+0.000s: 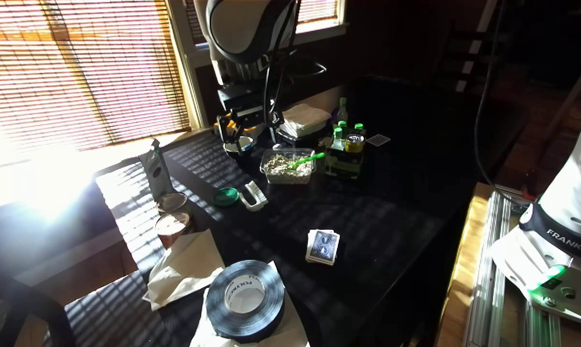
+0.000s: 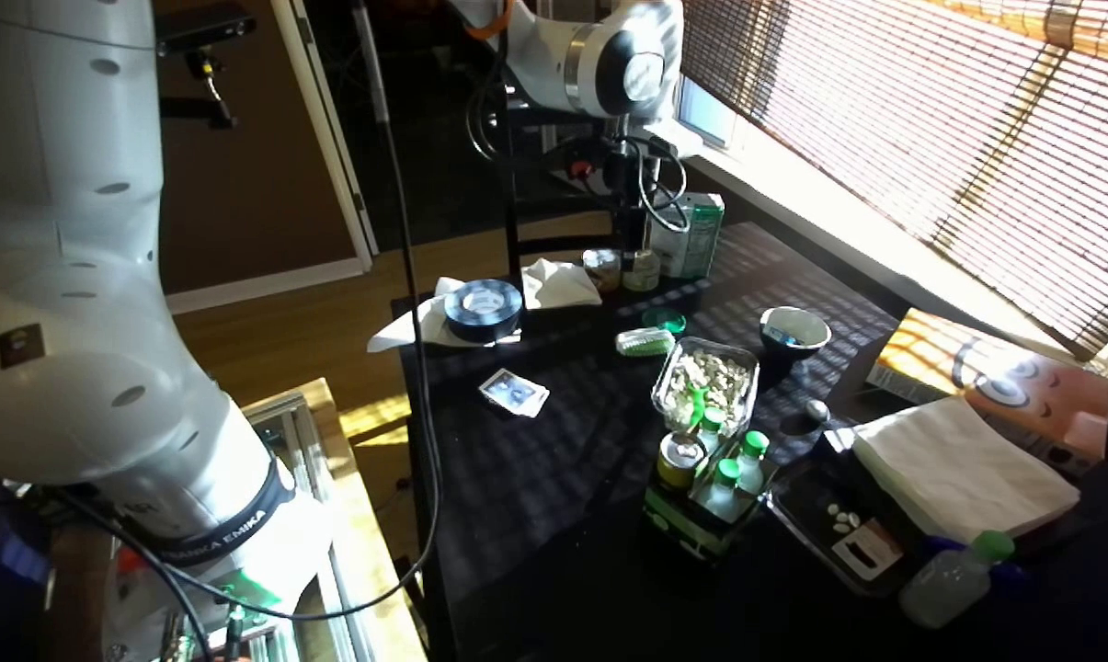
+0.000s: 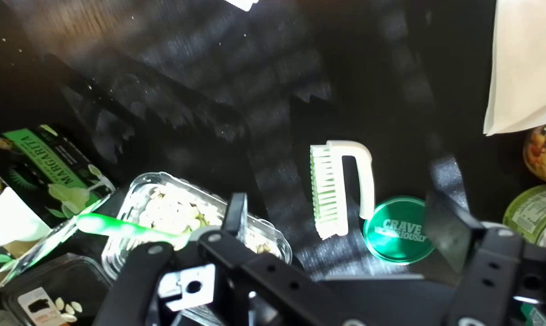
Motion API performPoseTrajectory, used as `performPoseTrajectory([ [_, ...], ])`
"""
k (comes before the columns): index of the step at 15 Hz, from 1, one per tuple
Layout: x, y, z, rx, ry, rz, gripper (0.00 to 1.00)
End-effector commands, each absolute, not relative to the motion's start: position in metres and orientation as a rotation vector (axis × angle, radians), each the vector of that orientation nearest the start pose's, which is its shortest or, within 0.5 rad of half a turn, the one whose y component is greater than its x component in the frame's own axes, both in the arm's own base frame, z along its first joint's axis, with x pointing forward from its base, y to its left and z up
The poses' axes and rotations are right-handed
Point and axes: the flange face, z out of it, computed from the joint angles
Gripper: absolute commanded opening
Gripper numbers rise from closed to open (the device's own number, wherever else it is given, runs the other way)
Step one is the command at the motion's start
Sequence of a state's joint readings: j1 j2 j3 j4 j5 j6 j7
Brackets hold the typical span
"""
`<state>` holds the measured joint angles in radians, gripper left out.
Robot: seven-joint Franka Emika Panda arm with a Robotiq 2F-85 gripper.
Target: Move the brush to the left.
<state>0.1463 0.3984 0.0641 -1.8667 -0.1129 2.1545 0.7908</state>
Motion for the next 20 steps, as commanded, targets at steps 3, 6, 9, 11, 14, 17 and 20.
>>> performPoseTrajectory([
  [3,0.625,0.132,0.281,-3.18,0.754,0.154,1.0],
  [6,0.632,0.137,0.277,-3.194,0.715,0.195,1.0],
  [9,0.647,0.143,0.243,-3.287,0.653,0.183,1.0],
  [11,0.655,0.145,0.213,-3.31,0.586,0.175,1.0],
  [14,0.666,0.149,0.172,-3.324,0.515,0.136,1.0],
  [17,0.679,0.156,0.144,-3.301,0.48,0.066,0.71],
  [20,0.686,0.171,0.138,-3.301,0.474,-0.015,0.59],
])
